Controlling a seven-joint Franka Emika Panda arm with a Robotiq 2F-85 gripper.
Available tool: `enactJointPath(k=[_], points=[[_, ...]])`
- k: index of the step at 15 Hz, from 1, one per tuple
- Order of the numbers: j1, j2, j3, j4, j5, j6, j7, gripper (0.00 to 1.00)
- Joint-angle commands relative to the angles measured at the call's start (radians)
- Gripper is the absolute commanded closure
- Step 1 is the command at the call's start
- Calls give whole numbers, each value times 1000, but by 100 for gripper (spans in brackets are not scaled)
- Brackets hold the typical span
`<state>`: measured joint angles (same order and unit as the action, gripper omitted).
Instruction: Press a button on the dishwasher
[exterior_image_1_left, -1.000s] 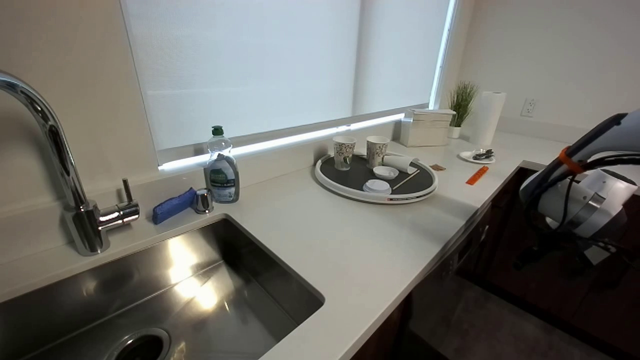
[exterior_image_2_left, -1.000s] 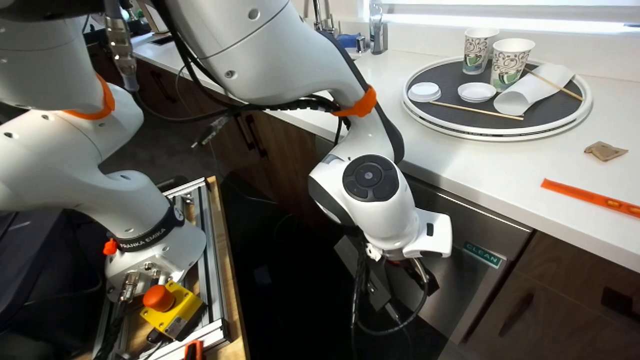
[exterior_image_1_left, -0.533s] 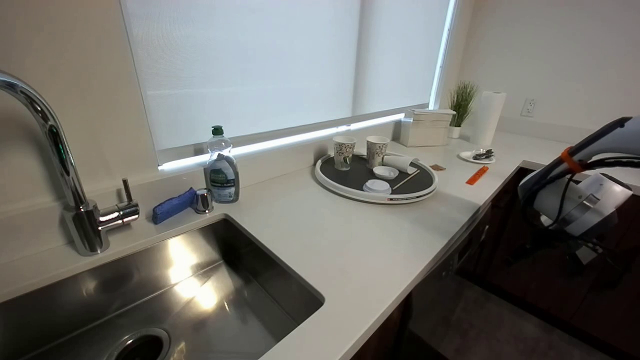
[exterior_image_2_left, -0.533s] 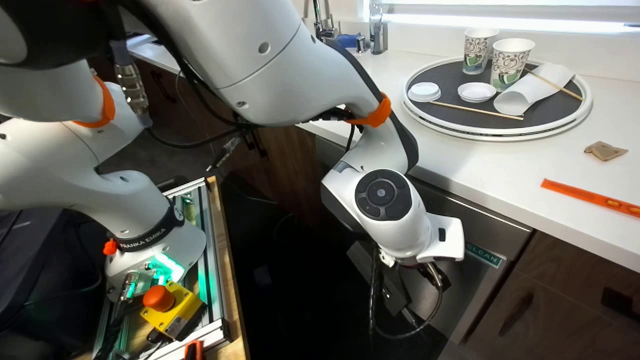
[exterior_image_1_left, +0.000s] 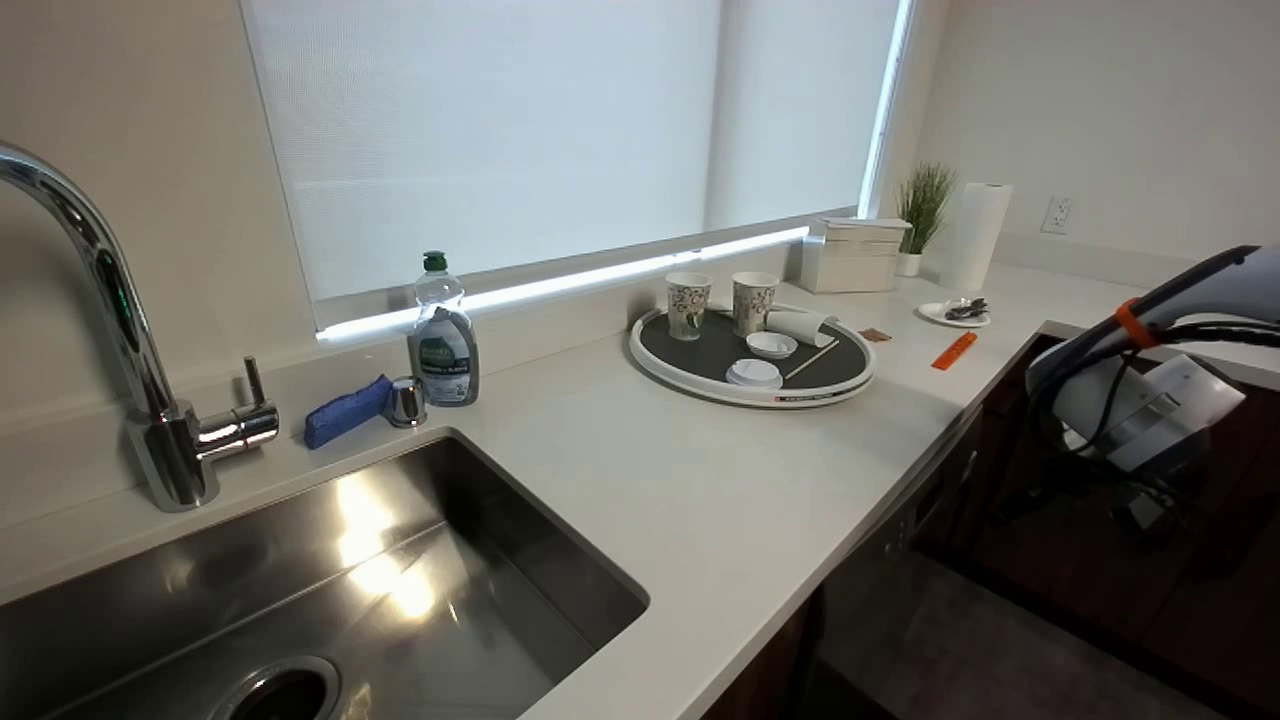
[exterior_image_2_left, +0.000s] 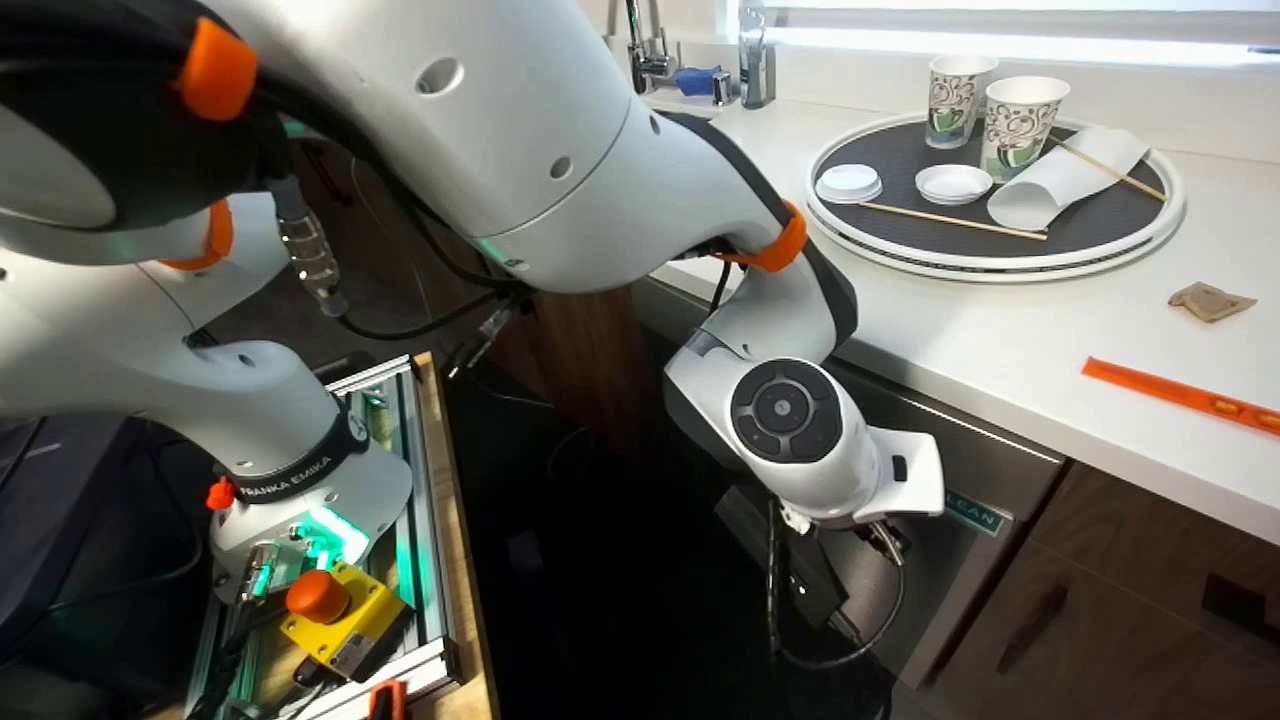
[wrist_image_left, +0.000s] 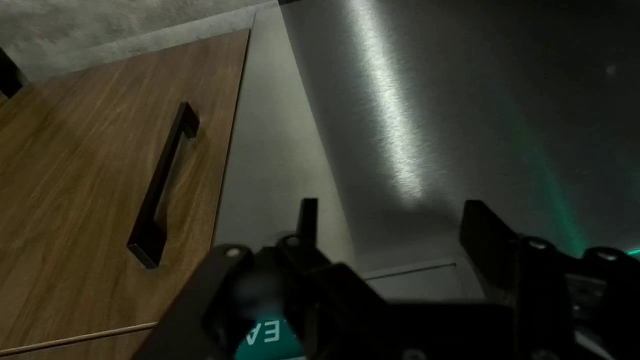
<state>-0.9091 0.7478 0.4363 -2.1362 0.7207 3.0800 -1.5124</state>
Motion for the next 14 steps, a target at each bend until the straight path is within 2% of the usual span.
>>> enactJointPath(k=[1,7,14], points=[[-49,60,63,36,-1,48,-66,55],[-74,98,101,64,-8,84,-107,99],[-77,141,122,108,-14,125,-123,100]])
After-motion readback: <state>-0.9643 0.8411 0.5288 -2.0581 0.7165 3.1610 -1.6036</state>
